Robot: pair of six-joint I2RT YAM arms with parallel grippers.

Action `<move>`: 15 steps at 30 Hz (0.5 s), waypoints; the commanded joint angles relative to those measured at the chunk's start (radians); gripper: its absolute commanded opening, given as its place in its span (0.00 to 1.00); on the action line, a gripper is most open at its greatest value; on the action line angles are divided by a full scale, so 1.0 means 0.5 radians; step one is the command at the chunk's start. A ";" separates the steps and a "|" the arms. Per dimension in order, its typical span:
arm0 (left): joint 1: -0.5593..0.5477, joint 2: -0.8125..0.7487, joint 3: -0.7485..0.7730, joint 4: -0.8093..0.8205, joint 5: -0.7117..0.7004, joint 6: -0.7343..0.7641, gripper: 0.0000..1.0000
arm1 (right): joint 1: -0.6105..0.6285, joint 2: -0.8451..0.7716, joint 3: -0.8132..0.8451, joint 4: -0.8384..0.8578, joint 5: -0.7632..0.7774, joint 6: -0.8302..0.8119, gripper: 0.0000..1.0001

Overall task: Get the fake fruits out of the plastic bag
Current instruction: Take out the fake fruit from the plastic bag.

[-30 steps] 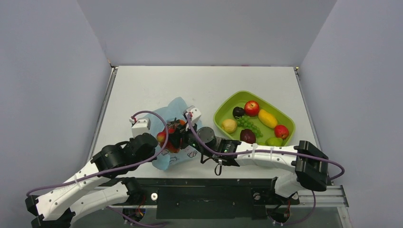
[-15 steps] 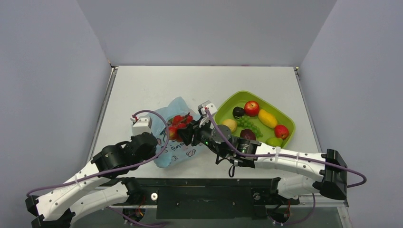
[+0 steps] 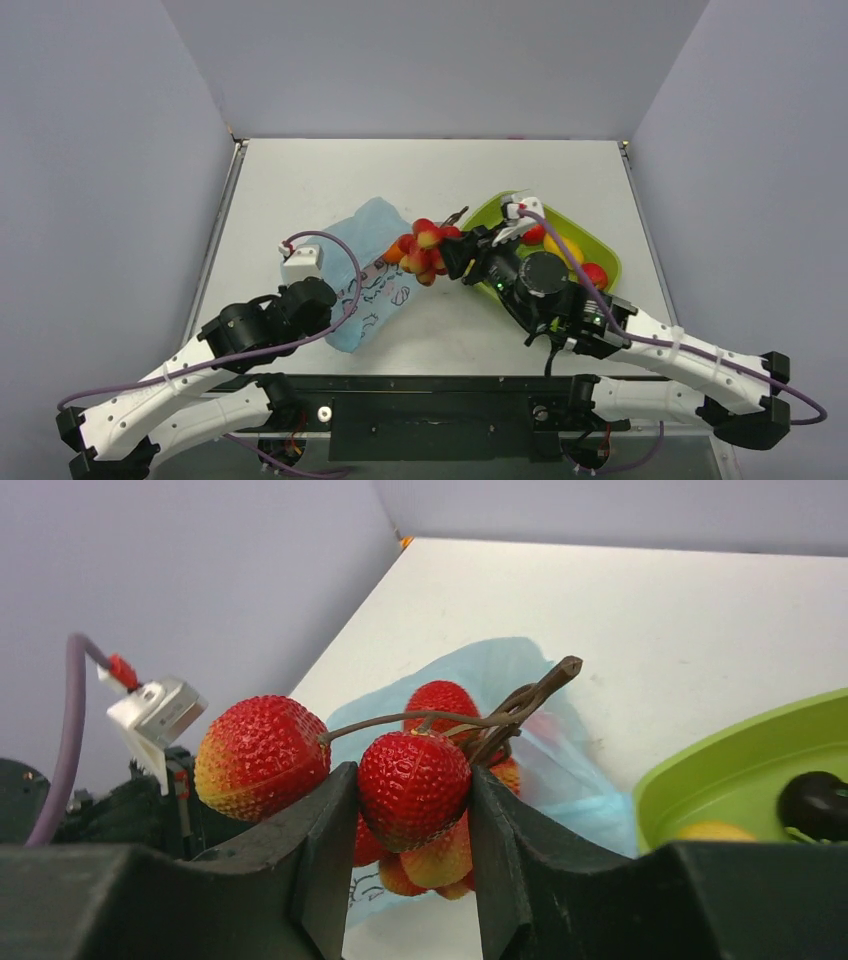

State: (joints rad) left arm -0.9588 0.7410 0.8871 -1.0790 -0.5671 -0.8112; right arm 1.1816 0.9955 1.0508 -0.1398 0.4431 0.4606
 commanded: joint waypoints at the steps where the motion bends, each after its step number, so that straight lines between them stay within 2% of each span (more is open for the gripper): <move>1: 0.009 -0.045 0.017 0.048 -0.066 -0.045 0.00 | -0.089 -0.212 0.153 -0.296 0.285 0.097 0.00; 4: 0.006 -0.057 0.017 0.044 -0.075 -0.059 0.00 | -0.170 -0.371 0.152 -0.380 0.266 0.143 0.00; 7: 0.009 -0.037 0.017 0.064 -0.048 -0.034 0.00 | -0.198 -0.436 0.140 -0.372 0.085 0.156 0.00; 11: 0.007 0.000 0.021 0.087 0.005 0.002 0.00 | -0.198 -0.327 0.070 -0.162 -0.339 0.232 0.00; 15: 0.009 -0.038 0.016 0.095 0.013 0.007 0.00 | -0.116 -0.044 0.089 0.104 -0.657 0.267 0.00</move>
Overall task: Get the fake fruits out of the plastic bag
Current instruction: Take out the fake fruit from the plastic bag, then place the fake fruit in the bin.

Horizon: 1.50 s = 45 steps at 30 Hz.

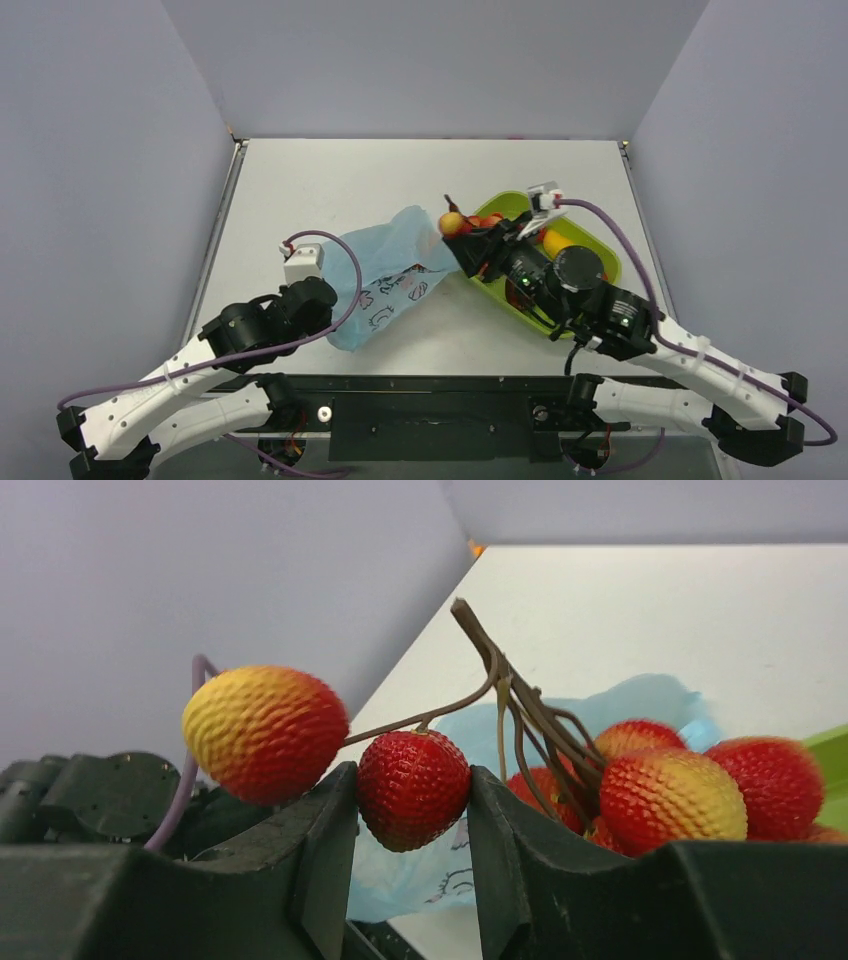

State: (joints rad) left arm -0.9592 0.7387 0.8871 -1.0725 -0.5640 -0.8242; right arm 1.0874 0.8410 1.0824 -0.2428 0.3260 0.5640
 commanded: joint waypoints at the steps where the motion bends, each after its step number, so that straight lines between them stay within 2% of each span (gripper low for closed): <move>1: 0.010 -0.060 0.013 0.082 -0.004 0.028 0.00 | 0.107 0.302 0.052 0.321 -0.418 0.041 0.00; 3: 0.009 -0.094 0.008 0.081 -0.019 0.018 0.00 | 0.194 0.400 0.155 0.320 -0.403 -0.016 0.00; 7: 0.011 -0.112 0.005 0.079 -0.034 0.009 0.00 | 0.219 0.576 0.371 0.353 -0.570 0.005 0.00; 14: 0.011 -0.085 0.020 0.057 -0.064 -0.016 0.00 | 0.200 0.630 0.381 0.713 -0.837 0.281 0.00; 18: 0.013 -0.102 0.017 0.059 -0.062 -0.015 0.00 | 0.094 0.564 0.348 0.839 -0.966 0.454 0.00; 20: 0.011 -0.113 0.016 0.059 -0.067 -0.017 0.00 | 0.052 0.479 0.334 0.732 -0.883 0.400 0.00; 24: 0.013 -0.122 0.014 0.054 -0.076 -0.026 0.00 | -0.059 0.271 0.293 0.414 -0.493 0.212 0.00; 30: 0.004 -0.127 0.011 0.063 -0.051 -0.016 0.00 | -0.441 0.101 0.254 -0.087 -0.164 0.063 0.00; 34: 0.003 -0.155 0.004 0.084 -0.020 0.008 0.00 | -0.696 -0.005 0.080 -0.287 0.155 0.018 0.00; 38: 0.004 -0.179 0.001 0.086 -0.016 0.011 0.00 | -0.896 -0.032 -0.079 -0.465 0.335 0.051 0.00; 42: 0.004 -0.193 -0.001 0.091 -0.017 0.011 0.00 | -0.992 -0.029 -0.297 -0.604 0.615 0.061 0.00; 45: 0.004 -0.193 -0.002 0.095 -0.010 0.018 0.00 | -1.056 -0.015 -0.454 -0.587 0.683 0.040 0.00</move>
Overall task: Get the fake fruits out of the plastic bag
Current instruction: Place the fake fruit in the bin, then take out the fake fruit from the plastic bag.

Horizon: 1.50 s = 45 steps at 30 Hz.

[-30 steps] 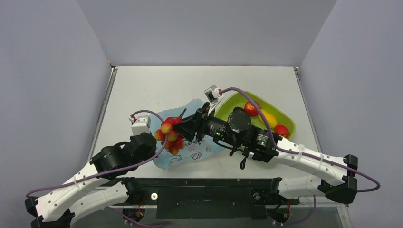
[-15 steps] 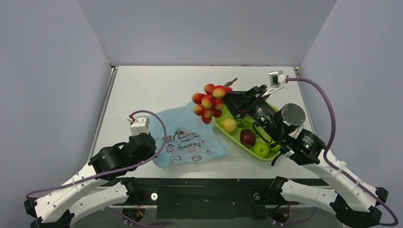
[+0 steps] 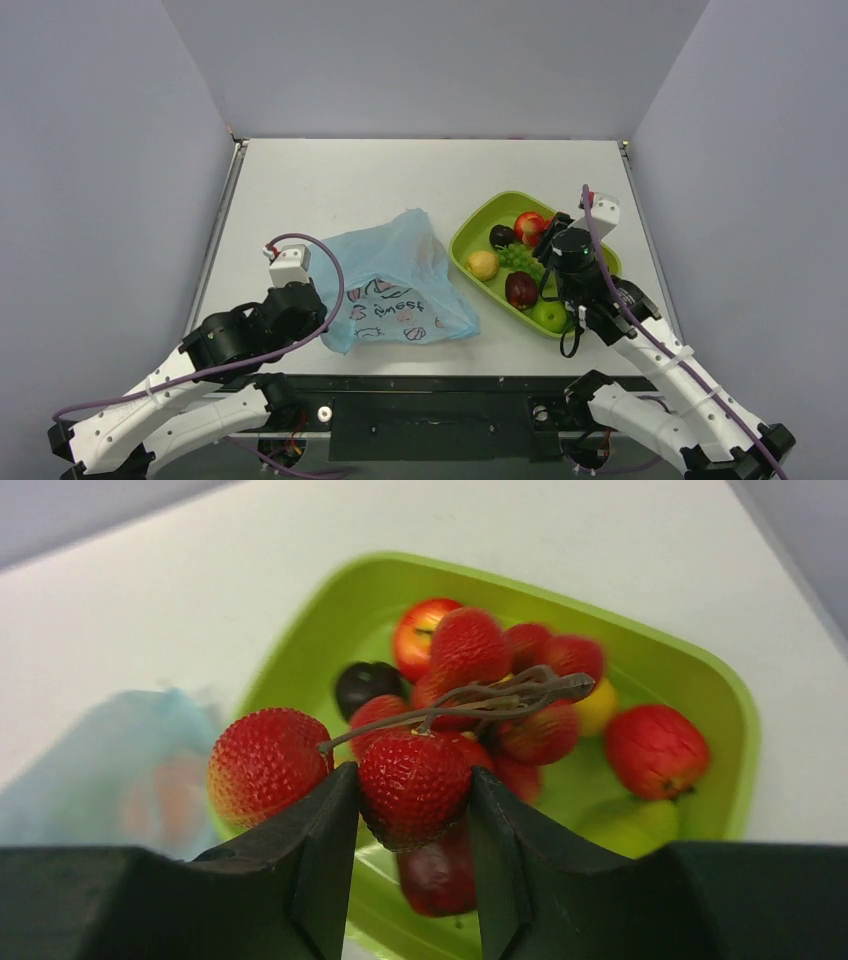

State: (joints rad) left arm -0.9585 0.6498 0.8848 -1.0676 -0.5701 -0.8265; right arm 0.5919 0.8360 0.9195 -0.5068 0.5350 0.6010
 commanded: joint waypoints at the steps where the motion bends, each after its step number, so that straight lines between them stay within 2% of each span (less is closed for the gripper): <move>1: 0.003 -0.015 0.003 0.087 0.004 0.023 0.00 | -0.089 0.004 -0.197 -0.043 0.271 -0.044 0.00; 3: 0.003 -0.015 0.002 0.089 0.005 0.025 0.00 | -0.112 0.050 -0.257 -0.012 0.270 -0.059 0.00; 4: 0.003 -0.020 0.001 0.089 0.005 0.023 0.00 | -0.117 0.094 -0.269 -0.008 0.255 -0.063 0.04; 5: 0.003 -0.023 0.002 0.089 0.007 0.021 0.00 | -0.123 0.116 -0.270 -0.008 0.238 -0.078 0.09; 7: 0.003 -0.028 -0.001 0.090 0.008 0.021 0.00 | -0.122 0.198 -0.265 -0.008 0.163 -0.103 0.27; 8: 0.002 -0.031 0.000 0.089 0.007 0.022 0.00 | -0.119 0.215 -0.256 -0.006 0.090 -0.143 0.41; 10: 0.001 -0.040 0.000 0.089 0.001 0.019 0.00 | -0.092 0.262 -0.212 -0.021 0.030 -0.196 0.57; 13: 0.002 -0.048 -0.002 0.089 -0.002 0.016 0.00 | 0.007 0.277 -0.138 -0.068 0.046 -0.235 0.71; 14: 0.002 -0.054 -0.002 0.090 0.002 0.017 0.00 | 0.105 0.264 -0.105 -0.084 0.095 -0.253 0.77; 16: 0.003 -0.059 -0.005 0.100 0.018 0.029 0.00 | 0.288 0.219 -0.052 -0.093 0.195 -0.293 0.82; 20: 0.003 -0.052 -0.010 0.118 0.050 0.057 0.00 | 0.581 0.212 0.116 -0.098 0.255 -0.347 0.84; 24: 0.003 -0.034 -0.011 0.119 0.059 0.062 0.00 | 0.857 0.334 0.301 -0.072 0.226 -0.397 0.83; 26: 0.003 -0.032 -0.012 0.118 0.057 0.059 0.00 | 0.910 0.427 0.389 -0.046 0.079 -0.384 0.82; 29: 0.003 -0.037 -0.010 0.114 0.049 0.051 0.00 | 1.020 0.534 0.463 0.082 -0.155 -0.381 0.75; 34: 0.003 -0.040 -0.011 0.113 0.050 0.051 0.00 | 1.324 0.565 0.435 0.403 -0.415 -0.514 0.72; 38: 0.003 -0.036 -0.009 0.123 0.065 0.064 0.00 | 1.484 0.595 0.242 0.724 -0.549 -0.534 0.65; 41: 0.001 -0.033 -0.010 0.125 0.074 0.069 0.00 | 1.577 0.700 0.135 0.871 -0.513 -0.557 0.59; 45: 0.002 -0.040 -0.015 0.128 0.080 0.070 0.00 | 1.662 0.929 0.037 1.098 -0.304 -0.603 0.50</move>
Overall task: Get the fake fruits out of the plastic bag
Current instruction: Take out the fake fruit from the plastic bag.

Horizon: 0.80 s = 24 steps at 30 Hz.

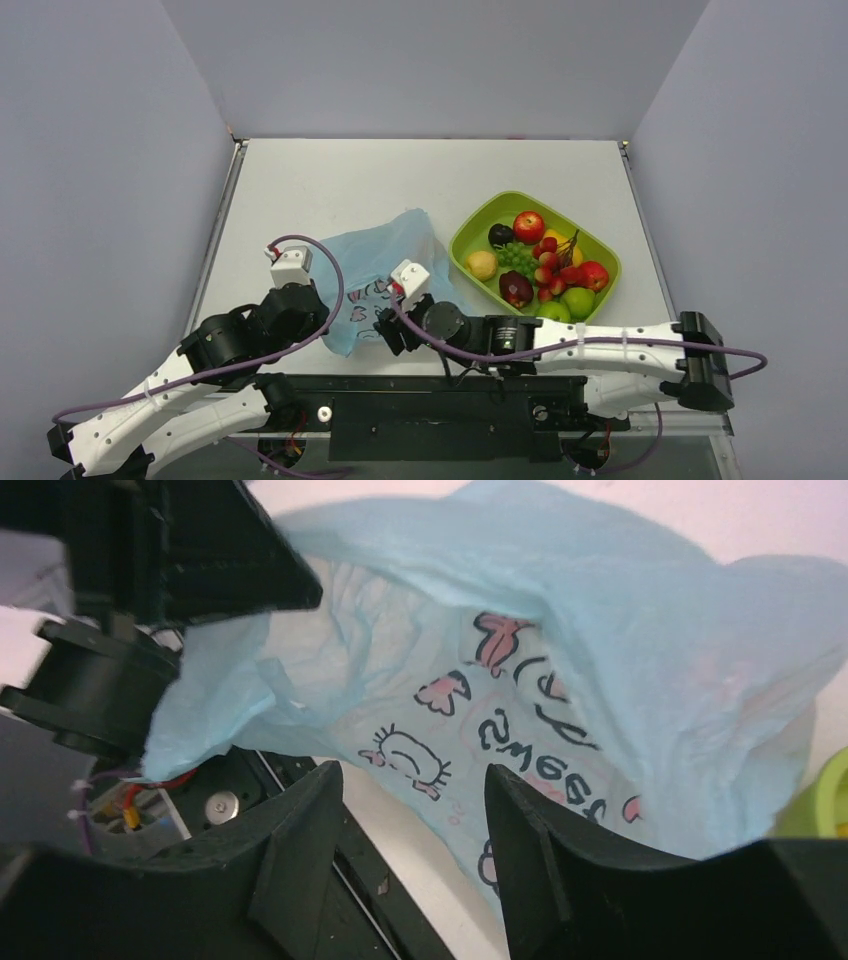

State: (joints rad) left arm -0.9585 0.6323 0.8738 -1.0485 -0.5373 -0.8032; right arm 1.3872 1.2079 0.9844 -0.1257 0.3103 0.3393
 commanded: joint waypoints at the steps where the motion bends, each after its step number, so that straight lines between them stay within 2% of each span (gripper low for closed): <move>1: 0.002 -0.009 0.007 0.092 0.020 0.025 0.00 | 0.090 0.248 -0.133 0.424 0.224 -0.121 0.47; 4: 0.003 -0.040 0.003 0.110 0.039 0.043 0.00 | 0.095 0.435 -0.218 0.645 0.384 -0.217 0.41; 5: 0.003 -0.053 0.004 0.114 0.048 0.047 0.00 | 0.080 0.485 -0.232 0.716 0.524 -0.228 0.39; 9: 0.003 -0.080 -0.002 0.133 0.076 0.066 0.00 | 0.000 0.759 -0.149 0.772 0.862 -0.290 0.39; 14: 0.003 -0.108 -0.007 0.141 0.095 0.078 0.00 | -0.059 0.992 -0.105 1.025 1.126 -0.491 0.39; 18: 0.003 -0.167 -0.010 0.142 0.087 0.073 0.00 | -0.089 1.087 -0.053 1.119 1.222 -0.548 0.39; 24: 0.002 -0.309 -0.019 0.152 0.069 0.060 0.00 | -0.099 1.111 0.021 1.141 1.235 -0.463 0.40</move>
State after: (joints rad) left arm -0.9585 0.5179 0.8589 -1.0264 -0.4934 -0.7780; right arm 1.3411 1.7683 0.9363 0.3649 0.8703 0.0917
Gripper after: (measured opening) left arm 0.004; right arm 0.398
